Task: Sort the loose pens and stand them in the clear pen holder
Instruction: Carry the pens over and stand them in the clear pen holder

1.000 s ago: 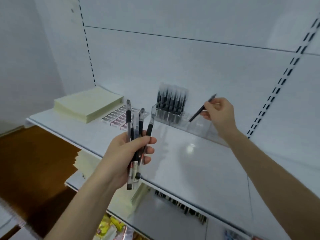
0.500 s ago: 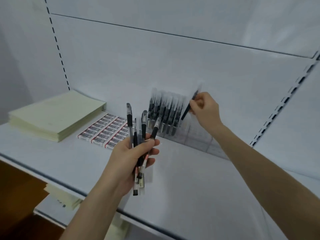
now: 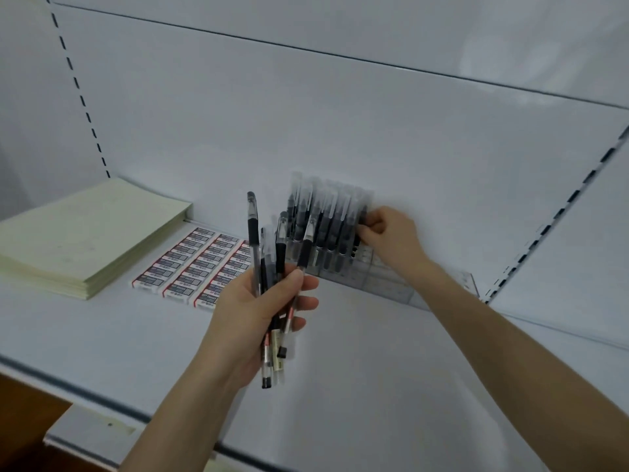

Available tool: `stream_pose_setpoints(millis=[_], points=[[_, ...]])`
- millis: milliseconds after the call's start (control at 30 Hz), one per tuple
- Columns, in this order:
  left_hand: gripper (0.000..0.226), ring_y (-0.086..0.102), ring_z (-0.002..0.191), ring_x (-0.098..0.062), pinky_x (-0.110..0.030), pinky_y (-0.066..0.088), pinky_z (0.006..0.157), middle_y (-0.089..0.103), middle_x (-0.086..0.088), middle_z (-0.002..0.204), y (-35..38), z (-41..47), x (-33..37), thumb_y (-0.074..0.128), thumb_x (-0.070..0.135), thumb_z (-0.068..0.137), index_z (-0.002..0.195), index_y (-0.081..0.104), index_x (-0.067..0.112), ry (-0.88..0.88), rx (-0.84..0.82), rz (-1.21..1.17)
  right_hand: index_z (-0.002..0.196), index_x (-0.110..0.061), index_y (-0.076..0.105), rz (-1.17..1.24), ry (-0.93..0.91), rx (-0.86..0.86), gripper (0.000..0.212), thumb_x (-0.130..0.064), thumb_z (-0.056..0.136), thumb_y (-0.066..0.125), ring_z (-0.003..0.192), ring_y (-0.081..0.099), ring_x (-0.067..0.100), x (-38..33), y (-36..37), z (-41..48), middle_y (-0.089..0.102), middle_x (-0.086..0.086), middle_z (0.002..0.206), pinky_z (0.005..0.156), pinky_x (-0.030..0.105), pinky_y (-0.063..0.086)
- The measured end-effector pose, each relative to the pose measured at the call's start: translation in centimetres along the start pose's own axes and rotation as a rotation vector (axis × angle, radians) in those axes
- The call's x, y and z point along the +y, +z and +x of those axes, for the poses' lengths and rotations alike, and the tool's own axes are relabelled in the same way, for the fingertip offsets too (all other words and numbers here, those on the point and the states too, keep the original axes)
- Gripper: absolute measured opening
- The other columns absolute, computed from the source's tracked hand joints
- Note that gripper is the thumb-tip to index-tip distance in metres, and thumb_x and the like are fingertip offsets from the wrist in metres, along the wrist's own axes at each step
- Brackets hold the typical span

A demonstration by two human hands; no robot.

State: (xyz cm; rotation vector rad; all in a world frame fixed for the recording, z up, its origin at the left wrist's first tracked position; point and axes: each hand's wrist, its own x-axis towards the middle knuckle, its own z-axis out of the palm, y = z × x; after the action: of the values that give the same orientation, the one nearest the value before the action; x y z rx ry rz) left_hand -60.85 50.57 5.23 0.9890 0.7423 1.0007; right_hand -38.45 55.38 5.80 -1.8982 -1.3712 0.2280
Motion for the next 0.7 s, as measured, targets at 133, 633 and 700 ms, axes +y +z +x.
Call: stream_pose_setpoints(millis=[133, 633, 700], points=[[0.009, 0.063, 0.053, -0.011, -0.02, 0.048, 0.044, 0.073, -0.007, 0.079, -0.4, 0.3, 0.5, 0.059, 0.011, 0.083, 0.092, 0.06, 0.009, 0.005, -0.047, 0.012, 0.087, -0.01, 0.065, 0.243, 0.004, 0.123, 0.014, -0.023, 0.087, 0.061, 0.079, 0.067, 0.019, -1.6, -2.2, -2.6, 0.07, 0.006, 0.082, 0.073, 0.029, 0.052], [0.016, 0.066, 0.058, -0.014, -0.021, 0.049, 0.047, 0.073, -0.006, 0.083, 2.0, 0.8, 0.1, 0.056, 0.012, 0.086, 0.101, 0.061, 0.012, 0.115, -0.308, 0.194, 0.082, -0.01, 0.066, 0.785, 0.221, -0.212, 0.007, -0.014, 0.086, 0.061, 0.064, 0.066, 0.013, -5.1, -3.5, -9.1, 0.07, 0.005, 0.072, 0.059, 0.021, 0.053], [0.013, 0.069, 0.063, -0.016, -0.023, 0.053, 0.049, 0.073, -0.008, 0.083, 2.6, 0.9, 0.0, 0.056, 0.012, 0.086, 0.098, 0.06, 0.011, 0.089, -0.301, 0.168, 0.08, -0.009, 0.063, 0.85, 0.237, -0.085, 0.008, -0.01, 0.087, 0.059, 0.059, 0.067, 0.012, -4.6, -5.1, -8.3, 0.07, 0.005, 0.071, 0.053, 0.018, 0.052]])
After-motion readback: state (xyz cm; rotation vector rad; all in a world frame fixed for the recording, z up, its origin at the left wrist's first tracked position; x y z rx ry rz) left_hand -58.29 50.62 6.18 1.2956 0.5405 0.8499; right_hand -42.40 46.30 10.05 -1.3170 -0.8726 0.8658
